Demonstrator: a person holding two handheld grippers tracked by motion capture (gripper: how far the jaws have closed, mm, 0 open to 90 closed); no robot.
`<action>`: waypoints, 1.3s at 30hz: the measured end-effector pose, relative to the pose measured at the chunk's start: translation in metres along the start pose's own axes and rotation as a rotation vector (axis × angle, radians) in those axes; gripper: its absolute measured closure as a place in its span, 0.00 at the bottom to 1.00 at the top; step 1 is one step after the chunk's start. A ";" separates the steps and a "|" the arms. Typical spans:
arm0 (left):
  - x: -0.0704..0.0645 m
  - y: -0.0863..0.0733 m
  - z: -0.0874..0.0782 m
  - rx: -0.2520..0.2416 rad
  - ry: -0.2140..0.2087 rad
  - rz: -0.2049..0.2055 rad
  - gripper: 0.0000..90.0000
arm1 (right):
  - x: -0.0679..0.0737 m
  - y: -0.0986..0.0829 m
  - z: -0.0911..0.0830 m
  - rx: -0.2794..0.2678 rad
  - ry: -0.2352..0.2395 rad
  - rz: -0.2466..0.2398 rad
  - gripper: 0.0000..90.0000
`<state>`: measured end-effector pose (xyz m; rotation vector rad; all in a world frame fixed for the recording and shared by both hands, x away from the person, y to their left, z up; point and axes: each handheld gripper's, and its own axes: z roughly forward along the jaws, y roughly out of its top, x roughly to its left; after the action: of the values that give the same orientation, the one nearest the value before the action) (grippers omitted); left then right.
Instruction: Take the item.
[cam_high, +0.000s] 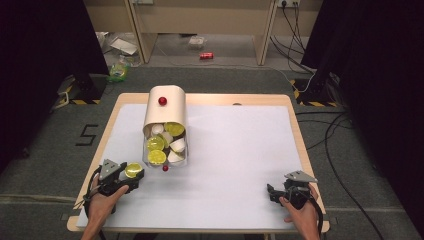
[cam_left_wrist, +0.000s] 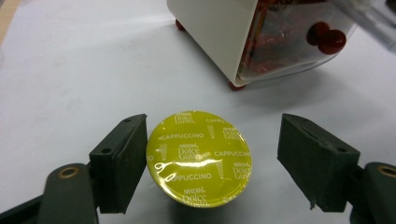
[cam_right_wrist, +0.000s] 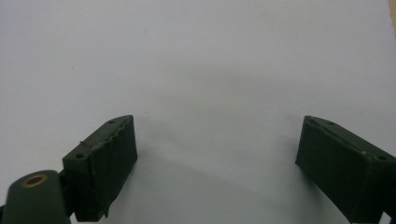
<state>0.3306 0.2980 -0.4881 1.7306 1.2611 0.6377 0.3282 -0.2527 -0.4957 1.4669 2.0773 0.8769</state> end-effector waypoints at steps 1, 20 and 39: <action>0.000 0.001 -0.002 -0.004 -0.002 0.000 0.27 | 0.000 0.000 0.000 0.000 0.000 0.000 0.14; -0.012 0.009 -0.025 -0.048 -0.021 0.018 0.24 | 0.000 0.000 0.000 0.000 -0.001 -0.001 0.14; -0.021 0.014 -0.041 -0.079 -0.027 0.030 0.20 | 0.000 0.000 0.000 0.000 -0.001 -0.001 0.14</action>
<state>0.2973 0.2910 -0.4543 1.6903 1.1777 0.6711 0.3283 -0.2527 -0.4957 1.4655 2.0771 0.8761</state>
